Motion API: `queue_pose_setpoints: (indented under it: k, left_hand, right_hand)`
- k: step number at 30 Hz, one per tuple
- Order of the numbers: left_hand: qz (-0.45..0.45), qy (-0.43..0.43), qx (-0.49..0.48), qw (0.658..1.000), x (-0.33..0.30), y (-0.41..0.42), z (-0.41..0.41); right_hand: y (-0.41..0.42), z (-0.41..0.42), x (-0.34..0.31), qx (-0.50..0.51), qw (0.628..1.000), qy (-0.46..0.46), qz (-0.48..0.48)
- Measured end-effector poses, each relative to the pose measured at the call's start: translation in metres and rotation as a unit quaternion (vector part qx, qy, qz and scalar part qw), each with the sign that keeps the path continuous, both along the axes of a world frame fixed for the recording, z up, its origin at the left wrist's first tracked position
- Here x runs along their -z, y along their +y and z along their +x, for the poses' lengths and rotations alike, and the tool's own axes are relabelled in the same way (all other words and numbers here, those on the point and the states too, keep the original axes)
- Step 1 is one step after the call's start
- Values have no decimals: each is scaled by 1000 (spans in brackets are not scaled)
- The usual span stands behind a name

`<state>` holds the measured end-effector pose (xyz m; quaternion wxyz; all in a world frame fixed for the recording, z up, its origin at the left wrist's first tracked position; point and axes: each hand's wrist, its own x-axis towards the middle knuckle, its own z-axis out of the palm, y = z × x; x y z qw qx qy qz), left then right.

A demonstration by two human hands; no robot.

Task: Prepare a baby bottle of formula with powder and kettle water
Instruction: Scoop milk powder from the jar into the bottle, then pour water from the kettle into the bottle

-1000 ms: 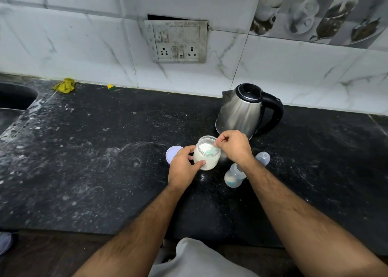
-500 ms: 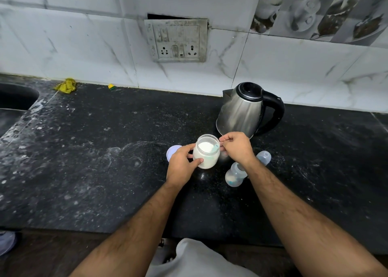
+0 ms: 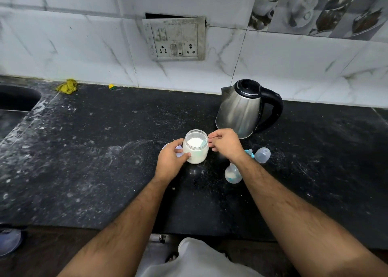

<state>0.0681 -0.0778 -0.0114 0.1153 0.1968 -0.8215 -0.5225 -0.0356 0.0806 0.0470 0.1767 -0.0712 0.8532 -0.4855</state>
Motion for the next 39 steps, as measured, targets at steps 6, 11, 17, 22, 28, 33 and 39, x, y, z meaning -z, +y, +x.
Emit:
queue_pose_setpoints:
  k: [6,11,17,22,28,33,39]
  left_hand:
    - [-10,16,-81,997,12,37,21]
    - [30,12,63,997,23,84,21]
    - [35,-24,109,993,26,124,-4]
    - [22,-36,96,994,28,137,-18]
    - [37,-37,70,996,23,142,-23]
    - [46,-41,56,997,27,143,-26]
    - [65,-45,51,996,29,144,-27]
  right_hand:
    - [27,-9,-1,33,998,21,-43]
    - [68,-28,-8,91,992,42,-76]
    - [119,-58,-15,194,974,106,-59]
    - [148,-85,-19,266,945,191,14]
    - [157,-131,-13,159,981,114,-17]
    - [149,-158,-5,83,990,83,-74]
    - [148,-173,-5,55,989,82,-106]
